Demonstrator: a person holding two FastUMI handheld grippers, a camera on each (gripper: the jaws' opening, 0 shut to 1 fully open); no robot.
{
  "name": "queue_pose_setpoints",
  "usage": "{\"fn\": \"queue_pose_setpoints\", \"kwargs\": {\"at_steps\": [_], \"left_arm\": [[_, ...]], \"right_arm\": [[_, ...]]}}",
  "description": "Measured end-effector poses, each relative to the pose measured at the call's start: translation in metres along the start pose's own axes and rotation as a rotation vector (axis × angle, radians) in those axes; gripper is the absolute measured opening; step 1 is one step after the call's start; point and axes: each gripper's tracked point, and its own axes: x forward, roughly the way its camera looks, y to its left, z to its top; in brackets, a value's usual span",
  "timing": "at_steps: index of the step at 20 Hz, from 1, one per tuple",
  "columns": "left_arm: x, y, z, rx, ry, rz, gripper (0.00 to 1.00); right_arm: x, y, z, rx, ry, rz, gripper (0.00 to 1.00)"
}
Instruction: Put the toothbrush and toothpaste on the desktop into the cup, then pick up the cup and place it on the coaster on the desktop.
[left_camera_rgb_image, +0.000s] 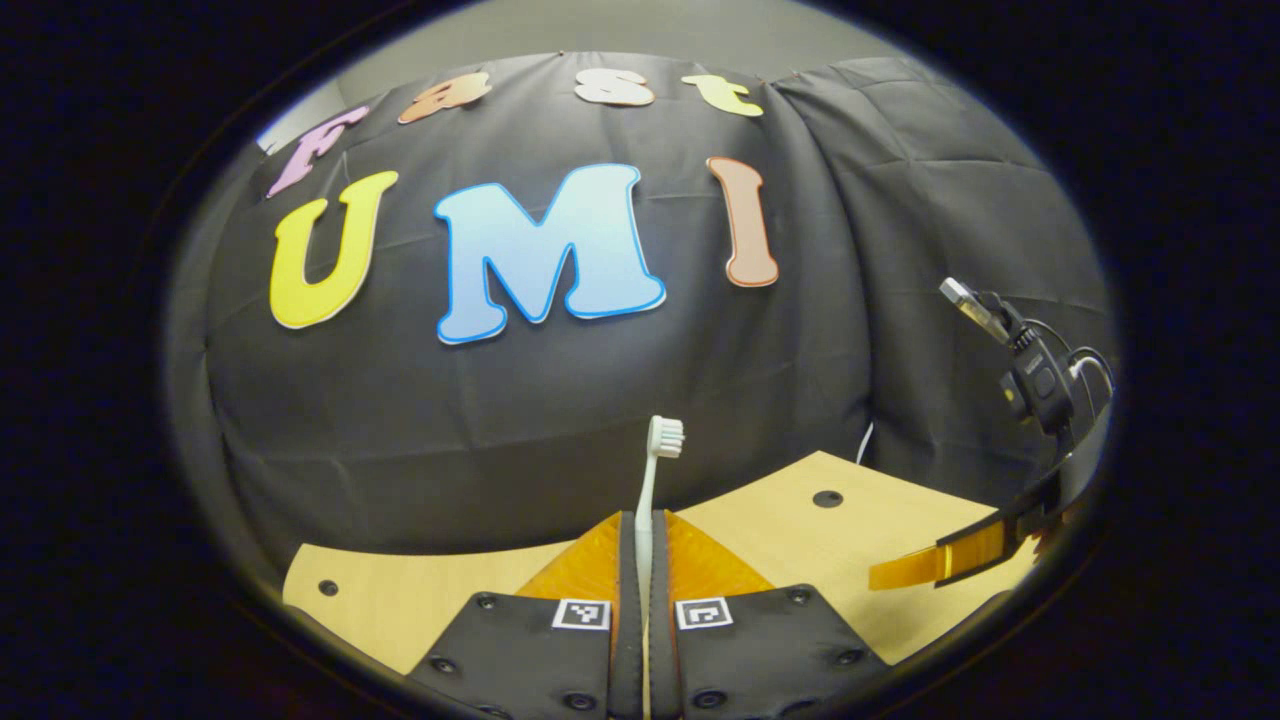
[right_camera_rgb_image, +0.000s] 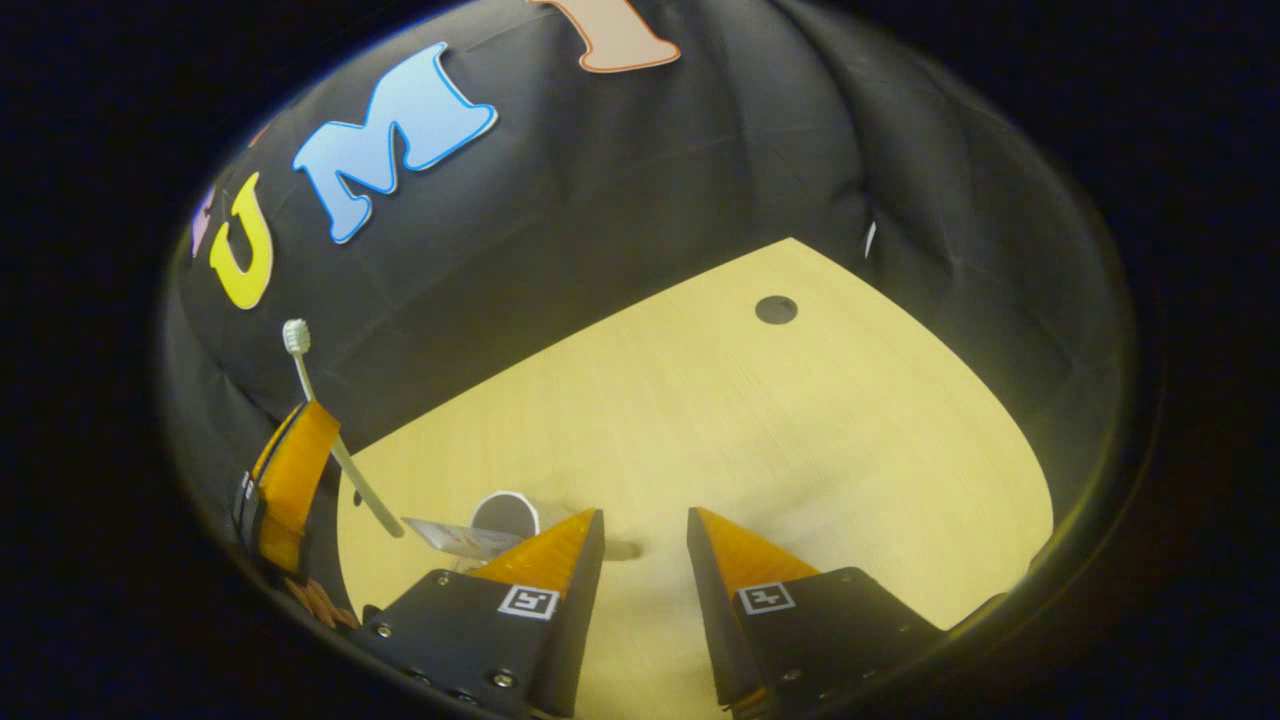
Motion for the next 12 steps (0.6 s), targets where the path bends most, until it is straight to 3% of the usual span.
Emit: {"fn": "queue_pose_setpoints", "kwargs": {"at_steps": [7,12], "left_arm": [[0.028,-0.035,0.001,-0.027,-0.029,-0.057,0.10],[0.033,-0.050,-0.035,-0.075,0.041,-0.058,0.10]], "right_arm": [[0.006,-0.021,-0.004,0.014,0.021,-0.039,0.50],[0.009,-0.027,-0.009,0.010,0.035,-0.051,0.50]]}}
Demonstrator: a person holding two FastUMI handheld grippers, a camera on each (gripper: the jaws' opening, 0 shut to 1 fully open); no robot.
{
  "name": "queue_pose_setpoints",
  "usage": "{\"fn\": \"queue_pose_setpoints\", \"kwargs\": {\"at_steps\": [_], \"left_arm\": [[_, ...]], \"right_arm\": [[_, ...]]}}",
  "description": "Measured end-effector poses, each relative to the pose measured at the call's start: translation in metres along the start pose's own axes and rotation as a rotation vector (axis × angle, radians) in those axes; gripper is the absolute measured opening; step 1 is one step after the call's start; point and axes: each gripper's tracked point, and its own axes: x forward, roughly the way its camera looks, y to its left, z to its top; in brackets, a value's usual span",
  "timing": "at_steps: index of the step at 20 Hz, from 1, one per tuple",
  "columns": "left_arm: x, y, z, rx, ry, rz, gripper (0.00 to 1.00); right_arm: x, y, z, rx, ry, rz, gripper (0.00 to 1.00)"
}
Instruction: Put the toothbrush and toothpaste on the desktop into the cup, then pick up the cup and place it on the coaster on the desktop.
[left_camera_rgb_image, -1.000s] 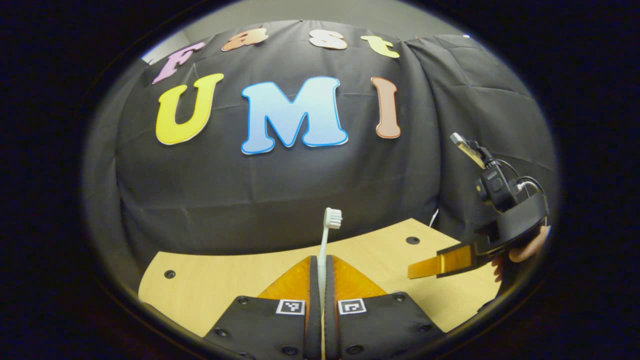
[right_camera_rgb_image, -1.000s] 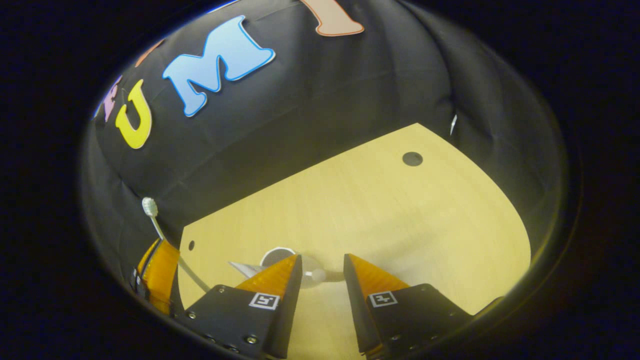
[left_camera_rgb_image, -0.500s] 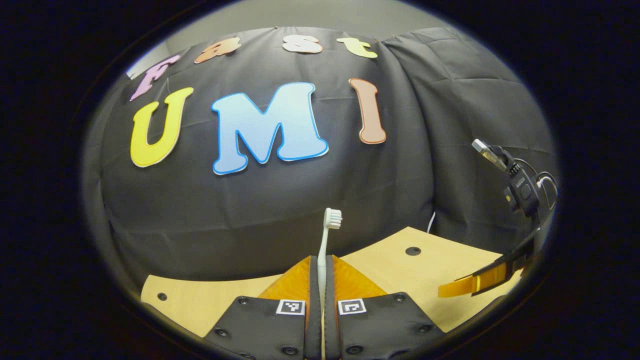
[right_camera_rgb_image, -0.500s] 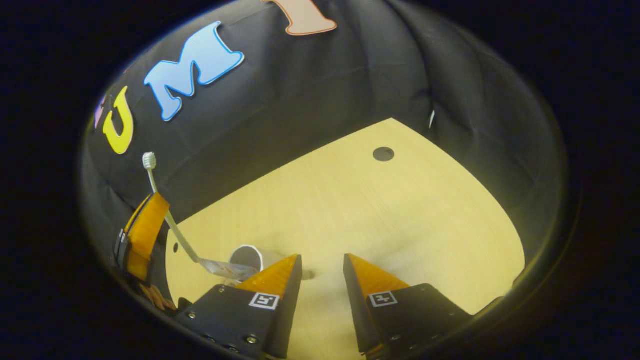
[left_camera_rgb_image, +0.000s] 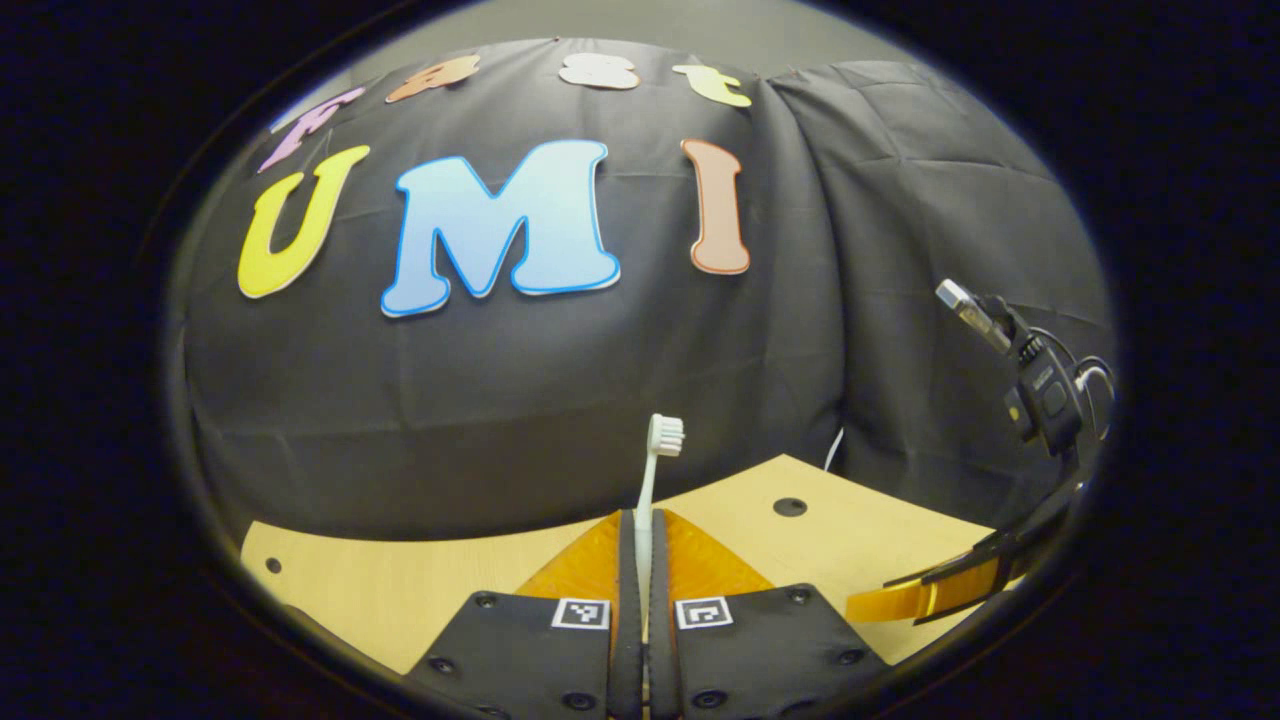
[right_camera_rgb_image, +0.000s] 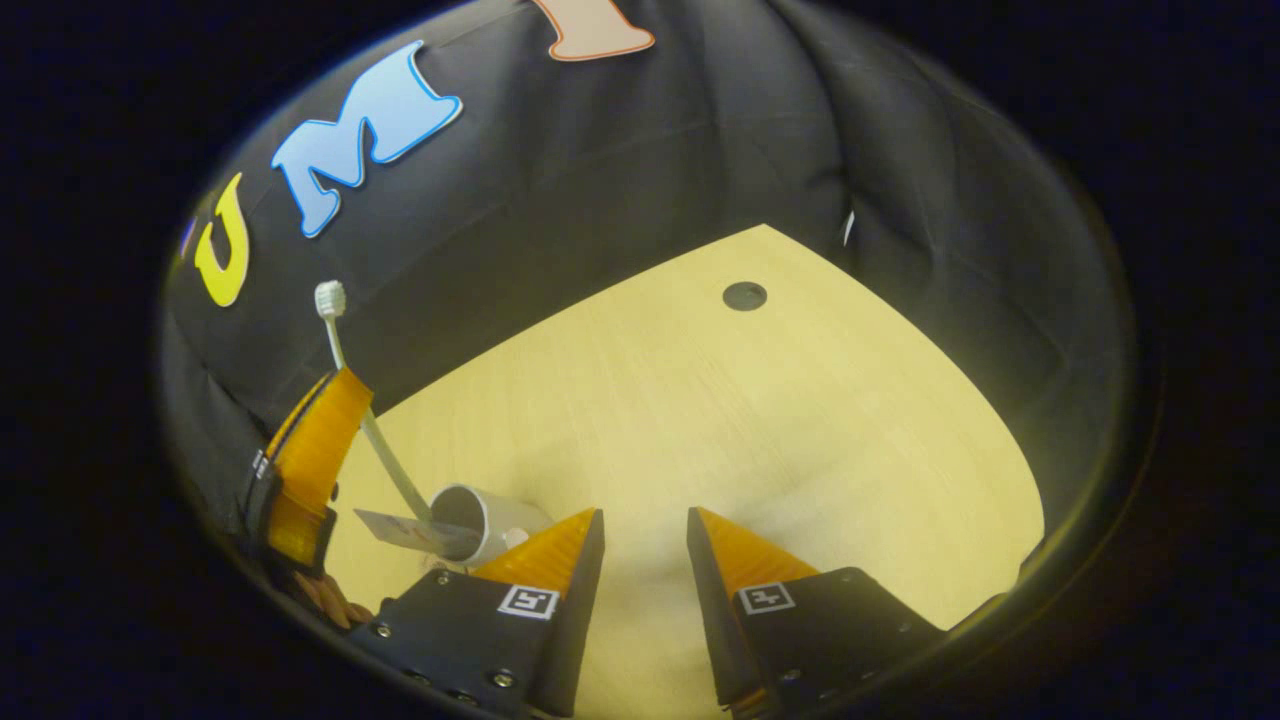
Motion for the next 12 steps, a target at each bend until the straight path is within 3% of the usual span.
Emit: {"fn": "queue_pose_setpoints", "kwargs": {"at_steps": [8,9,10,11,12], "left_arm": [[-0.010,0.005,-0.034,-0.029,0.061,0.025,0.10],[-0.011,0.006,-0.040,-0.031,0.072,0.025,0.10],[-0.011,0.006,-0.044,-0.033,0.084,0.025,0.10],[-0.011,0.008,-0.048,-0.035,0.094,0.026,0.10],[-0.013,0.008,-0.052,-0.038,0.103,0.025,0.10]], "right_arm": [[0.007,-0.004,-0.014,-0.003,0.034,-0.008,0.50],[0.007,-0.004,-0.015,-0.003,0.036,-0.006,0.46],[0.008,-0.003,-0.016,-0.003,0.037,-0.003,0.51],[0.009,-0.003,-0.017,-0.004,0.038,-0.001,0.46],[0.009,-0.002,-0.018,-0.005,0.044,0.000,0.51]]}}
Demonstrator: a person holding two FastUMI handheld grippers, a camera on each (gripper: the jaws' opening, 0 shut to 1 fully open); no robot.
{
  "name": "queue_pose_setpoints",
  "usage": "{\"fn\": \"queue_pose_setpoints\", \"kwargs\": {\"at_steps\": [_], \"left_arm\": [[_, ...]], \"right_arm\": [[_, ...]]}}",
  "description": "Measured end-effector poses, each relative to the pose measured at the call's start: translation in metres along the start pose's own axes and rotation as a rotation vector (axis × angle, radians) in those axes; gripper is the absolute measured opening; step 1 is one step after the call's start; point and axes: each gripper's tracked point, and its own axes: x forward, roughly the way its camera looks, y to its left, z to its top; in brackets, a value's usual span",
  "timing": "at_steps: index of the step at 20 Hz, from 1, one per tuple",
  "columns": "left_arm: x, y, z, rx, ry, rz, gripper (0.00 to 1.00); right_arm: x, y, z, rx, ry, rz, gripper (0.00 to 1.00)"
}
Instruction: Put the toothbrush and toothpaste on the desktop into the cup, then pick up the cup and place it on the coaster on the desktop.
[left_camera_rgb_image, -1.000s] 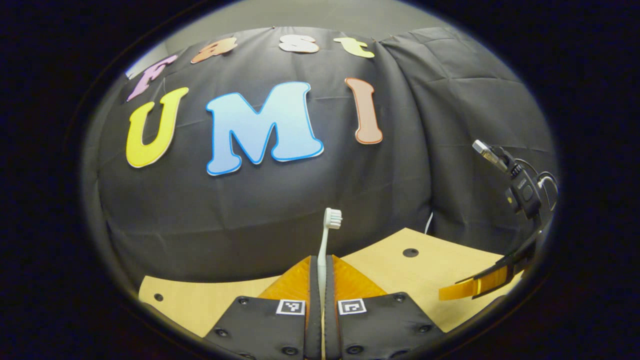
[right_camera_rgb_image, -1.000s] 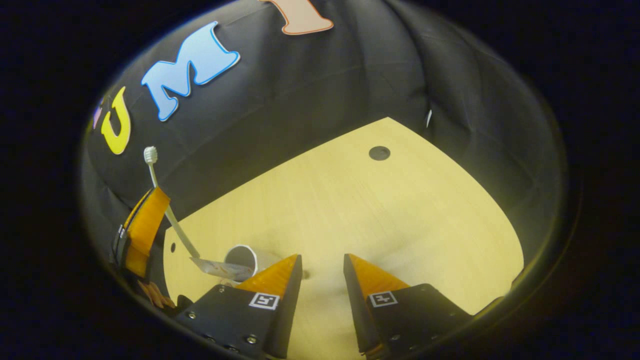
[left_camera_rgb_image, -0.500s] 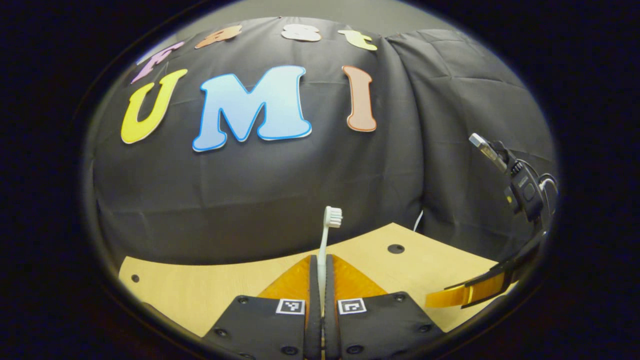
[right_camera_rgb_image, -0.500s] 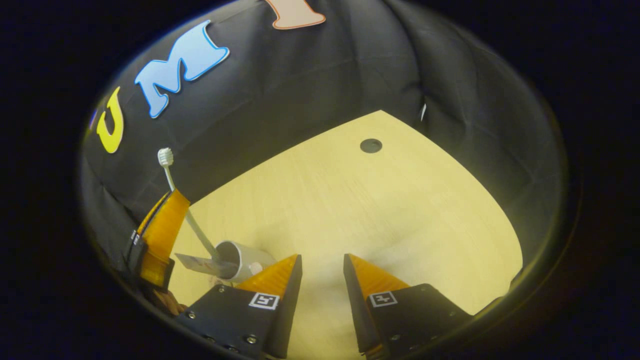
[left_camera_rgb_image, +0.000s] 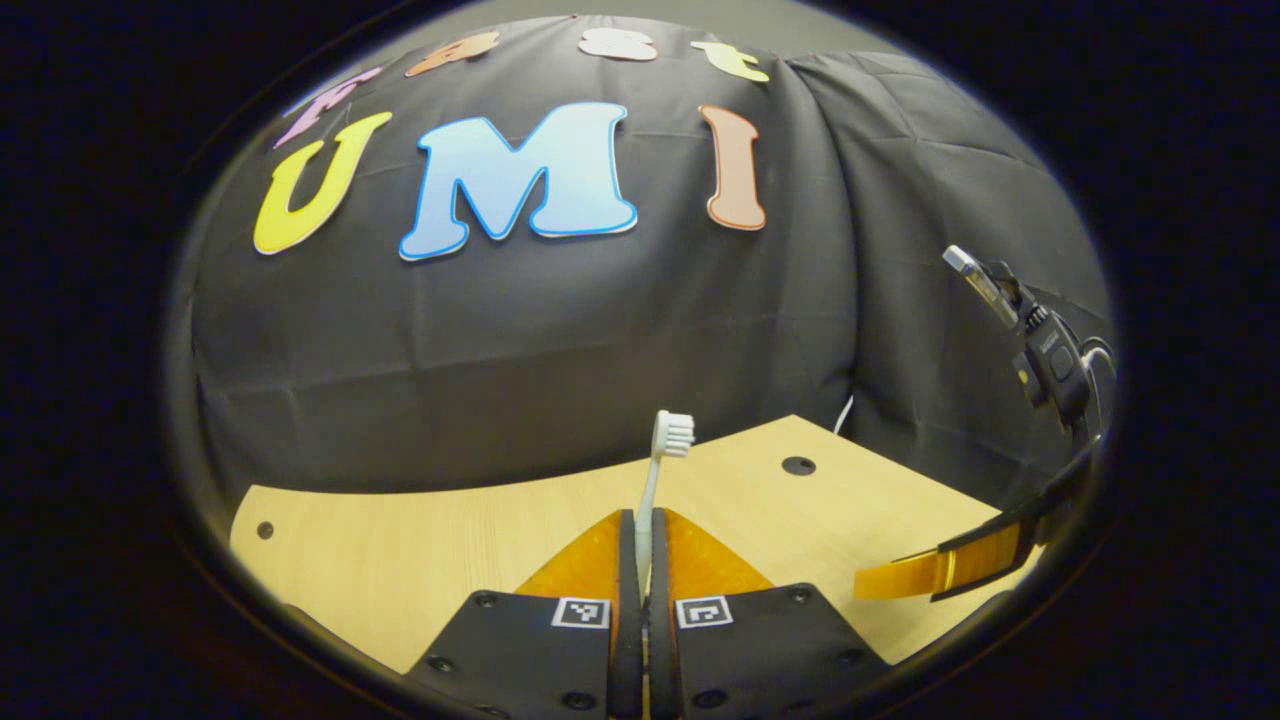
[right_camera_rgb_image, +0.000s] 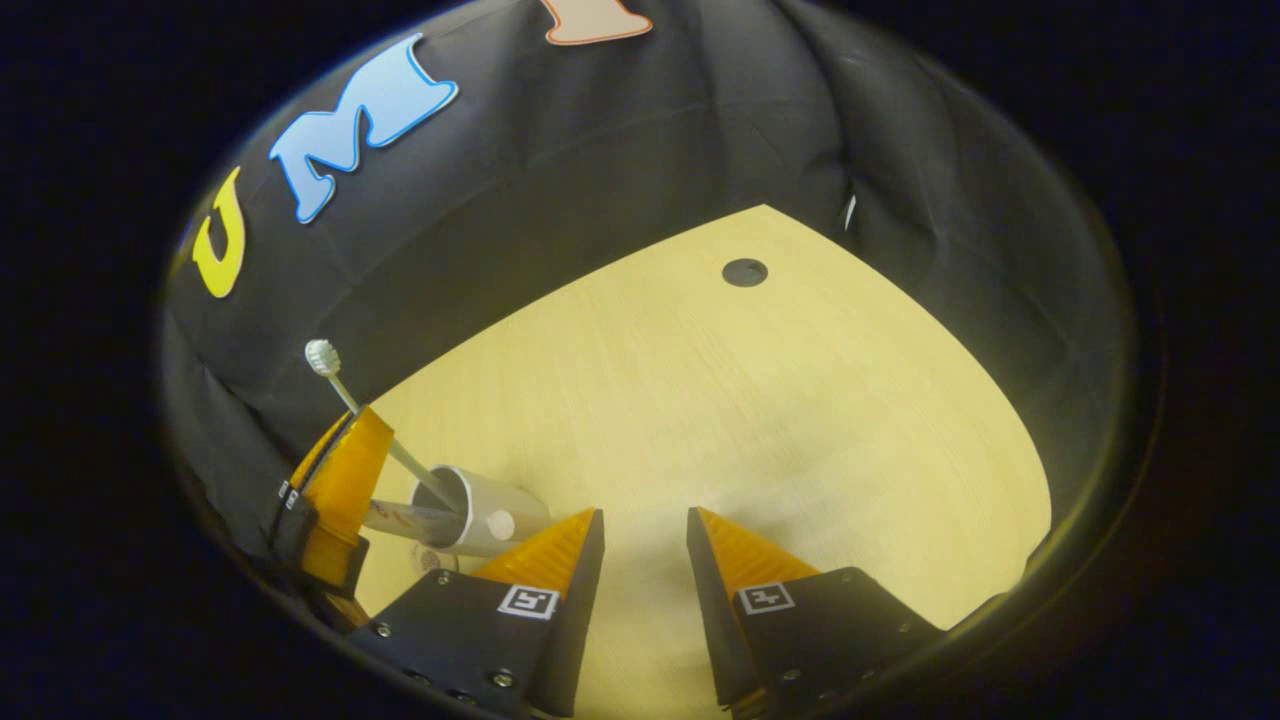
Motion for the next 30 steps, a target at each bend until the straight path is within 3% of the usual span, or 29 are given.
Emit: {"fn": "queue_pose_setpoints", "kwargs": {"at_steps": [2,3,4,5,6,8,10,11,13,15,18,21,25,30], "left_arm": [[-0.002,0.003,-0.002,0.000,0.008,0.005,0.11],[-0.003,0.002,-0.002,-0.002,0.010,0.000,0.14],[-0.004,0.002,-0.003,-0.001,0.013,-0.004,0.14],[-0.005,0.003,-0.003,0.002,0.015,-0.008,0.15],[-0.006,0.002,-0.003,0.005,0.018,-0.012,0.15],[-0.009,-0.001,-0.004,-0.004,0.022,-0.022,0.14],[-0.013,-0.006,-0.005,-0.017,0.028,-0.035,0.41],[-0.015,-0.007,-0.006,-0.018,0.031,-0.034,0.54],[-0.020,-0.006,-0.004,-0.018,0.031,-0.026,0.77],[-0.030,-0.001,0.000,-0.021,0.026,-0.013,0.77],[-0.049,0.010,0.016,-0.017,-0.011,0.020,0.84],[-0.073,0.021,0.023,-0.026,-0.027,0.052,0.84],[-0.109,0.052,0.015,-0.085,-0.015,0.142,0.84],[-0.165,0.108,-0.001,-0.110,0.005,0.310,0.83]], "right_arm": [[0.001,0.001,-0.002,0.000,0.005,0.002,0.51],[0.002,0.001,-0.002,0.001,0.007,0.002,0.46],[0.002,0.002,-0.003,0.001,0.008,0.005,0.51],[0.002,0.002,-0.003,0.002,0.008,0.007,0.46],[0.002,0.003,-0.002,0.003,0.006,0.011,0.51],[0.001,0.006,-0.002,0.006,0.004,0.022,0.51],[0.000,0.007,-0.001,0.010,0.004,0.028,0.46],[-0.001,0.008,0.000,0.011,0.002,0.031,0.51],[-0.003,0.009,0.000,0.012,-0.003,0.038,0.51],[-0.006,0.008,0.001,0.002,-0.010,0.039,0.50],[-0.012,0.011,0.003,-0.042,-0.031,0.055,0.50],[-0.019,0.024,-0.003,-0.131,-0.023,0.118,0.50],[-0.026,0.038,-0.009,-0.401,-0.016,0.153,0.50],[-0.017,0.070,-0.011,-0.739,-0.012,0.220,0.49]]}}
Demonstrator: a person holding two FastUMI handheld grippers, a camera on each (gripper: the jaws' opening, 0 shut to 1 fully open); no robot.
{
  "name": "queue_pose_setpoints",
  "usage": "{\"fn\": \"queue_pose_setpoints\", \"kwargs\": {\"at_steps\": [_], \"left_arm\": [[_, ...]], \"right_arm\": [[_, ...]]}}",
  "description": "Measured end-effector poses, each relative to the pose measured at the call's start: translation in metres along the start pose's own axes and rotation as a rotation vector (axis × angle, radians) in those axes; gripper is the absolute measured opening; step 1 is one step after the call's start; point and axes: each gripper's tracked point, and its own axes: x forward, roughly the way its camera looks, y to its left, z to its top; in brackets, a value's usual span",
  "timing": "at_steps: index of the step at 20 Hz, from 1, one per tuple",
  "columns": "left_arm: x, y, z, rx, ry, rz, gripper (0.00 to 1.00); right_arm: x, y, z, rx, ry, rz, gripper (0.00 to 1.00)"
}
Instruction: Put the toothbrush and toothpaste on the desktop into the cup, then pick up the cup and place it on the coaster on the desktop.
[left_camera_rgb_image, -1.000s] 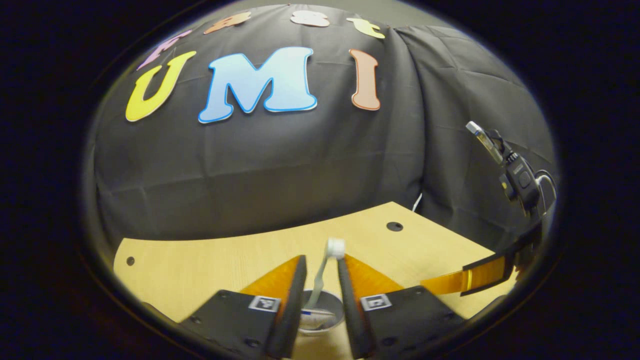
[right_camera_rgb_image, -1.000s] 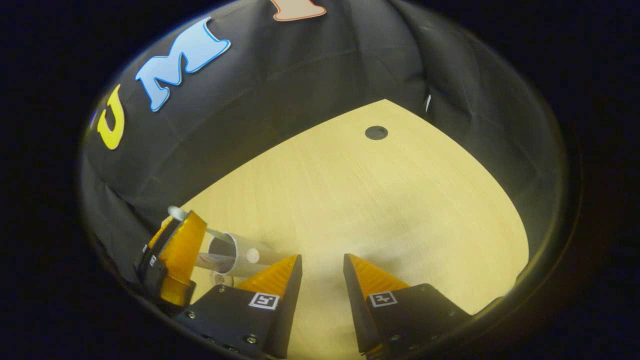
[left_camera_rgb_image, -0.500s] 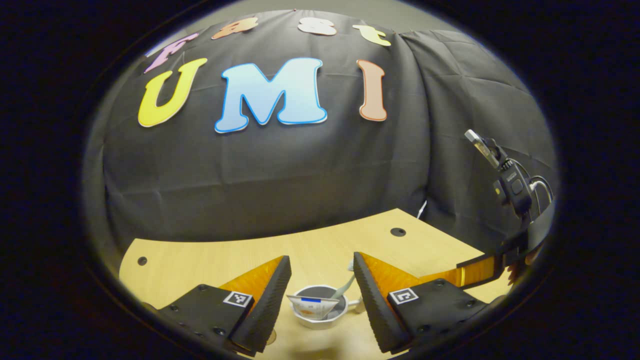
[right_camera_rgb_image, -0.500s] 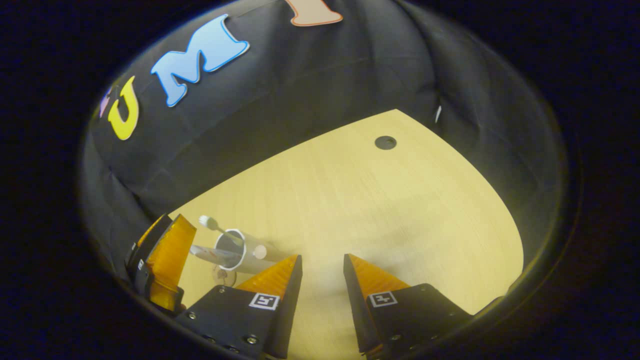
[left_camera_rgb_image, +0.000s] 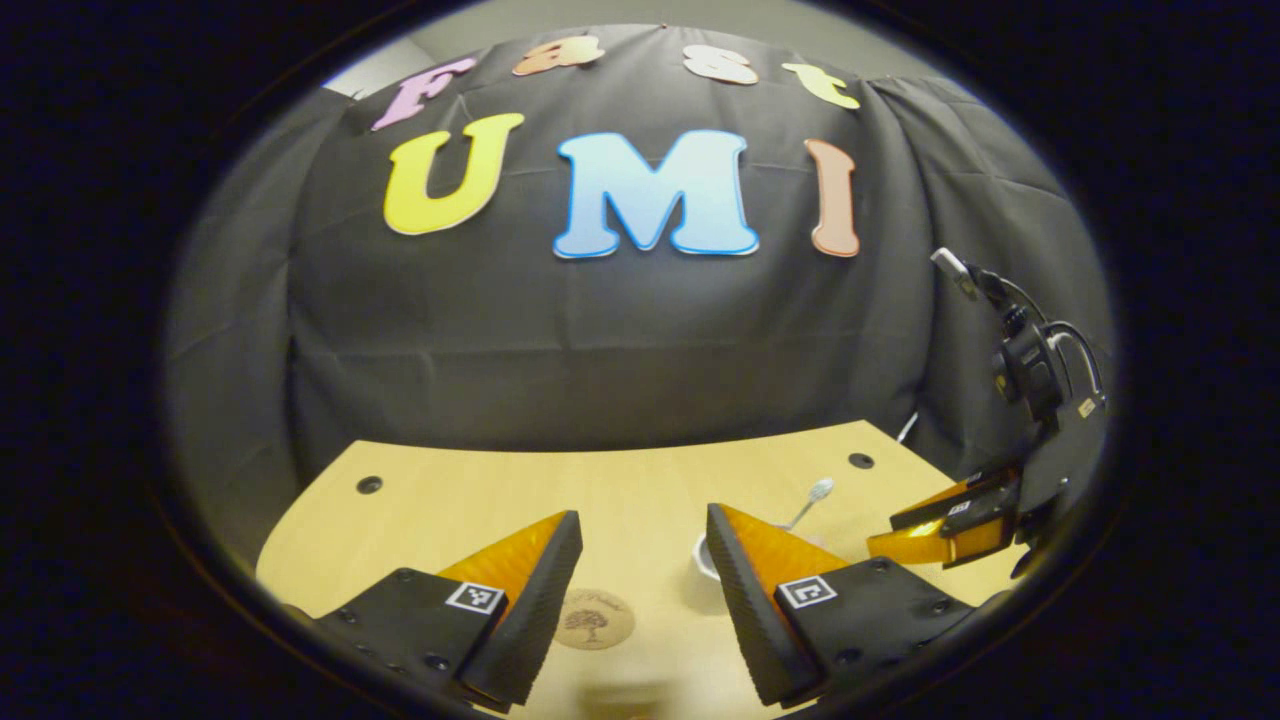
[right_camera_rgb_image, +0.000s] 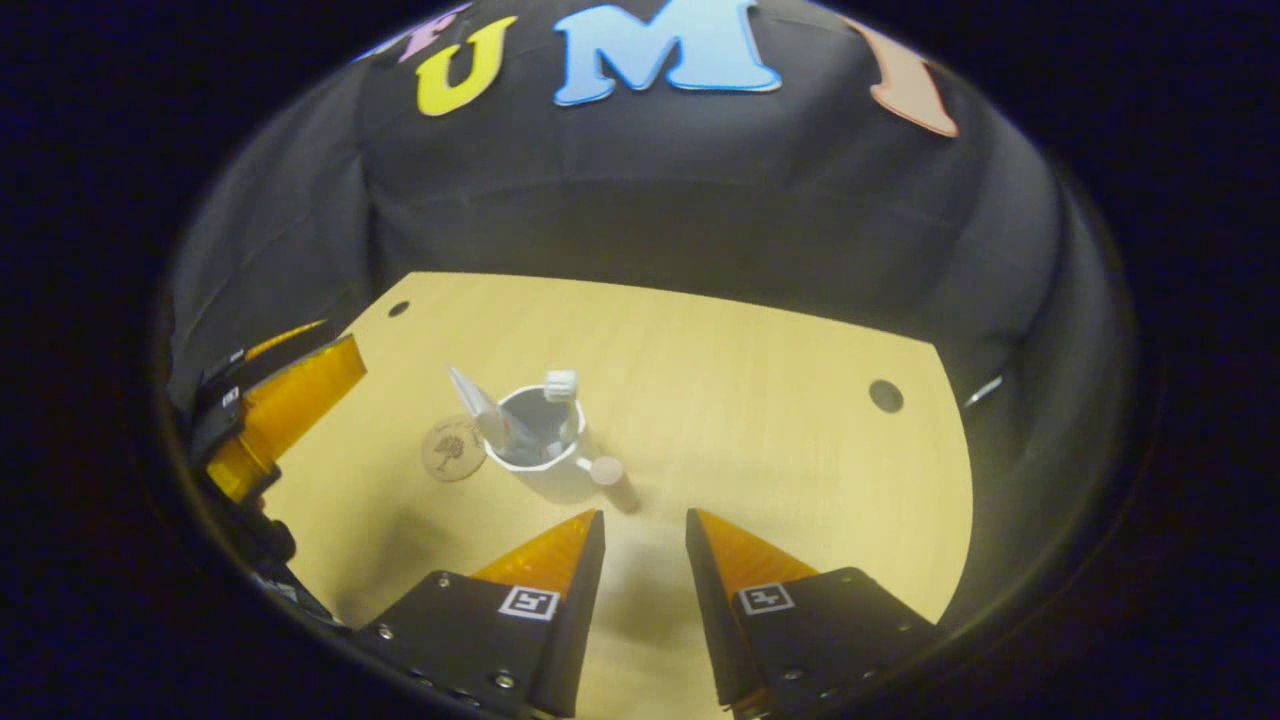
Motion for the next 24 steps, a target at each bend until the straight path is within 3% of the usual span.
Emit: {"fn": "queue_pose_setpoints", "kwargs": {"at_steps": [2,3,4,9,10,11,16,23,24], "left_arm": [[-0.019,0.028,-0.003,-0.005,0.013,0.071,0.84],[-0.029,0.040,-0.005,-0.012,0.018,0.101,0.84],[-0.040,0.052,-0.007,-0.020,0.024,0.134,0.84],[-0.096,0.099,-0.022,-0.059,0.065,0.300,0.84],[-0.107,0.105,-0.027,-0.071,0.072,0.325,0.84],[-0.115,0.109,-0.030,-0.082,0.077,0.347,0.84],[-0.124,0.111,-0.035,-0.106,0.089,0.415,0.85],[-0.136,0.102,-0.037,-0.094,0.090,0.439,0.84],[-0.138,0.102,-0.039,-0.096,0.092,0.445,0.84]], "right_arm": [[0.013,0.006,0.008,-0.069,0.004,0.041,0.50],[0.020,0.008,0.010,-0.089,0.012,0.068,0.45],[0.025,0.010,0.011,-0.101,0.021,0.096,0.49],[0.046,0.007,0.014,-0.149,0.056,0.170,0.49],[0.048,0.010,0.014,-0.143,0.059,0.193,0.45],[0.049,0.012,0.014,-0.144,0.061,0.210,0.49],[0.053,0.020,0.013,-0.200,0.066,0.270,0.49],[0.075,0.021,0.010,-0.270,0.094,0.275,0.49],[0.073,0.022,0.007,-0.271,0.108,0.288,0.60]]}}
